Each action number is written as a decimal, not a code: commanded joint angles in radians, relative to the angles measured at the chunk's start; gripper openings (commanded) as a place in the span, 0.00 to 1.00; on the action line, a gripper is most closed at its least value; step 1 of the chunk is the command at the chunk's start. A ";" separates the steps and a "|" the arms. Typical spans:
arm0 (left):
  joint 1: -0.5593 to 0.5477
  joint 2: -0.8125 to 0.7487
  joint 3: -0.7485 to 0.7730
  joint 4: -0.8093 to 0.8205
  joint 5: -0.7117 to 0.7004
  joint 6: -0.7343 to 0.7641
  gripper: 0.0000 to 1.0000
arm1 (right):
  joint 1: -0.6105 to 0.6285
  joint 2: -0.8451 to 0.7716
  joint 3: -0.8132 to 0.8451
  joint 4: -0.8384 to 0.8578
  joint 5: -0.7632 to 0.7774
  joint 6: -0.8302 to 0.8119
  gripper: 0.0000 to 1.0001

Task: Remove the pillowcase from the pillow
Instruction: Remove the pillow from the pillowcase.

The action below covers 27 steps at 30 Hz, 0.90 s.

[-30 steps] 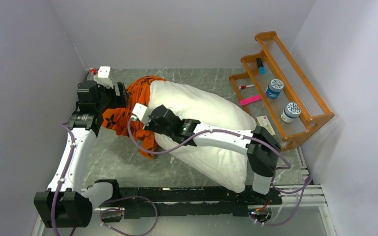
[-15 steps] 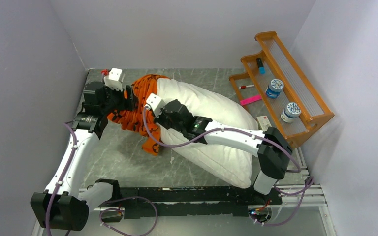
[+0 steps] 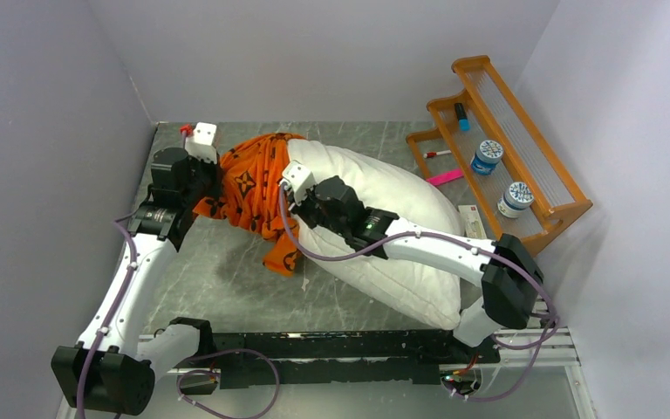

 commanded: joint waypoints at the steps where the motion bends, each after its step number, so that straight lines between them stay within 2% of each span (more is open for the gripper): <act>1: 0.017 -0.011 -0.019 -0.024 -0.235 0.044 0.05 | -0.092 -0.104 -0.061 -0.109 0.199 0.025 0.00; 7: 0.031 0.009 -0.027 -0.024 -0.390 0.040 0.05 | -0.115 -0.163 -0.109 -0.118 0.216 0.029 0.00; 11: 0.043 0.016 -0.026 -0.022 -0.424 0.035 0.05 | -0.118 -0.191 -0.134 -0.111 0.180 0.039 0.00; 13: 0.042 0.015 -0.026 -0.020 -0.415 0.033 0.13 | -0.118 -0.196 -0.141 -0.102 0.160 0.044 0.00; 14: 0.043 0.010 -0.026 -0.016 -0.400 0.031 0.20 | -0.119 -0.195 -0.142 -0.098 0.145 0.047 0.00; 17: 0.043 -0.021 -0.029 0.005 -0.294 0.016 0.42 | -0.118 -0.185 -0.138 -0.083 0.095 0.060 0.00; 19: 0.042 -0.044 -0.035 0.021 -0.212 0.008 0.52 | -0.119 -0.174 -0.128 -0.079 0.077 0.064 0.00; 27: -0.005 -0.096 -0.036 0.060 0.054 -0.012 0.70 | -0.112 -0.109 -0.077 -0.091 0.021 0.064 0.00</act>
